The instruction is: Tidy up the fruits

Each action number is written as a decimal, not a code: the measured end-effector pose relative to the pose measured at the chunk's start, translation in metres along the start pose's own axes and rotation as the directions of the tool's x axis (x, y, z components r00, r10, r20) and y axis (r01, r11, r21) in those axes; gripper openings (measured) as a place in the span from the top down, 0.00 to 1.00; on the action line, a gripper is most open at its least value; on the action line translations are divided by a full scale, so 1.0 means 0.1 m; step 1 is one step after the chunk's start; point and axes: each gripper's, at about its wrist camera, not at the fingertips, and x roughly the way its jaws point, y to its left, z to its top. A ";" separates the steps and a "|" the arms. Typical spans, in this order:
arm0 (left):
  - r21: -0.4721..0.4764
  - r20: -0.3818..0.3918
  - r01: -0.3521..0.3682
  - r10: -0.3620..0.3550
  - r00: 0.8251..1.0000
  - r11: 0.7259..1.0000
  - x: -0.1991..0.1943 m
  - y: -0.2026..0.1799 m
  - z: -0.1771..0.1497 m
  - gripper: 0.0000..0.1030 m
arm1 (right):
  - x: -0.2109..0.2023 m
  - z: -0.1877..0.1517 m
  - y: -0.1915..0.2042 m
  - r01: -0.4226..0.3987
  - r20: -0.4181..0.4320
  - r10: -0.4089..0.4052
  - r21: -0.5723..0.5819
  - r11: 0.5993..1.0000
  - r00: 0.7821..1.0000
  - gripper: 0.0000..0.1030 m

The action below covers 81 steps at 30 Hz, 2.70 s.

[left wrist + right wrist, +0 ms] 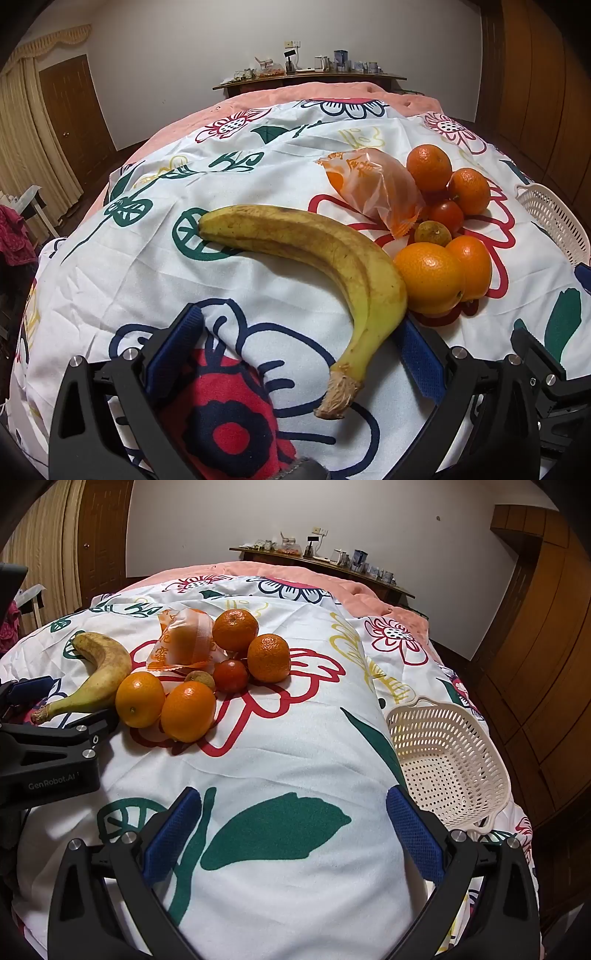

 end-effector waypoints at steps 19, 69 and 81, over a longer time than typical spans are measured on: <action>0.001 0.000 -0.001 0.001 1.000 1.000 0.00 0.00 0.00 0.02 | 0.00 0.00 0.00 -0.001 0.000 0.001 0.001 1.000 1.000 0.05; -0.003 -0.002 0.005 -0.005 1.000 1.000 0.00 0.00 0.00 0.02 | 0.04 0.11 -0.09 -0.100 -0.107 0.096 -0.033 0.994 0.990 0.05; -0.004 -0.001 0.006 -0.006 1.000 1.000 0.00 -0.01 0.00 0.02 | 0.04 0.12 -0.10 -0.110 -0.108 0.106 -0.035 0.993 0.988 0.05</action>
